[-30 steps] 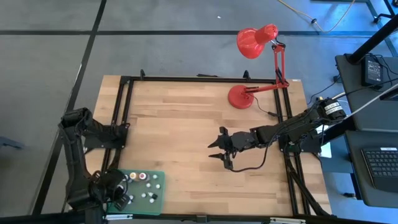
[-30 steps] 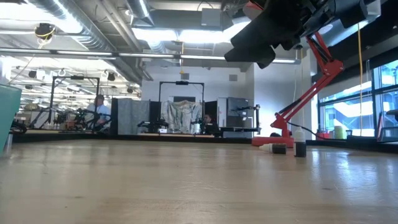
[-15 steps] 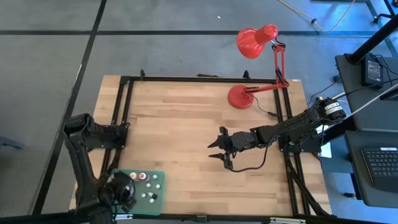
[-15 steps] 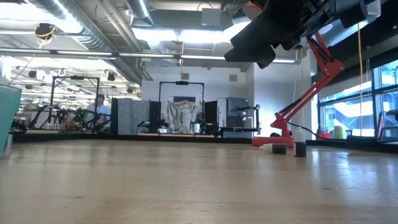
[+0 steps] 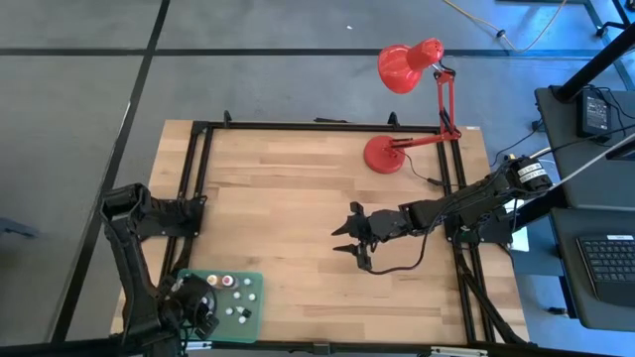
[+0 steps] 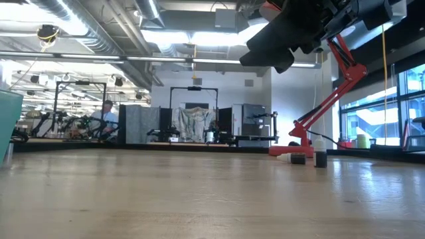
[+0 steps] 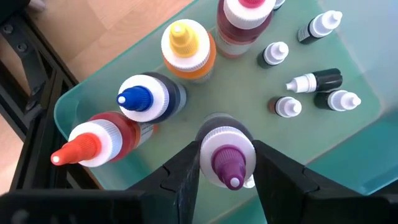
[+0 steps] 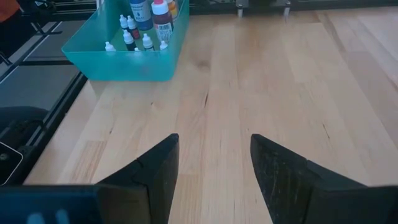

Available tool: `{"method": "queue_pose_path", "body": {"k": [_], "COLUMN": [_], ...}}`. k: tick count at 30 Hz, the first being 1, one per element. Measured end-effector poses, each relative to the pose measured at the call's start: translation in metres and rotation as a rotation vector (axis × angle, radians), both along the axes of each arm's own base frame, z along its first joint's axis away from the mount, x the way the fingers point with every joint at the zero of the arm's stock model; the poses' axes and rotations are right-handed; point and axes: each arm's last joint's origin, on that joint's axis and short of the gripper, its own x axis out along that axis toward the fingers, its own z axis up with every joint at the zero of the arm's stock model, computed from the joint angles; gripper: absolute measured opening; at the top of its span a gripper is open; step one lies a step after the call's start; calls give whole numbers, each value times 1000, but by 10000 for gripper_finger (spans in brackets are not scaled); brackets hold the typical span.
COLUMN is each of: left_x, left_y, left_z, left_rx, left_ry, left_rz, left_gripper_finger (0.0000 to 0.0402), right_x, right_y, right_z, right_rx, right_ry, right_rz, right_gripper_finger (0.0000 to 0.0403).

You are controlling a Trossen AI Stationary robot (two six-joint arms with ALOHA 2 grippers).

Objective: Pick & Place food coloring
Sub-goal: Put the violet food coloring into the blue bin, then put the black food coloring into the blue bin

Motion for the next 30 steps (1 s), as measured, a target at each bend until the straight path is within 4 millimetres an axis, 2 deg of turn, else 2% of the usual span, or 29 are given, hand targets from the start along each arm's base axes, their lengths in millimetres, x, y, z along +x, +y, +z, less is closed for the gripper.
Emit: {"method": "queue_pose_path", "body": {"k": [22,26,30], "left_x": [0,-1,-3], "left_y": [0,0,8], "left_z": [0,0,8], "left_rx": [0,-2,26], "left_ry": [0,49,43], "left_rz": [-1,-58,-58], "left_gripper_finger": [159,162,159], "right_x": [0,0,0], "right_y": [0,0,0], "right_z": [0,0,0], "right_rx": [0,-1,-2], "right_ry": [1,1,-1], "right_rz": [0,0,1], "right_gripper_finger": [200,200,200]}}
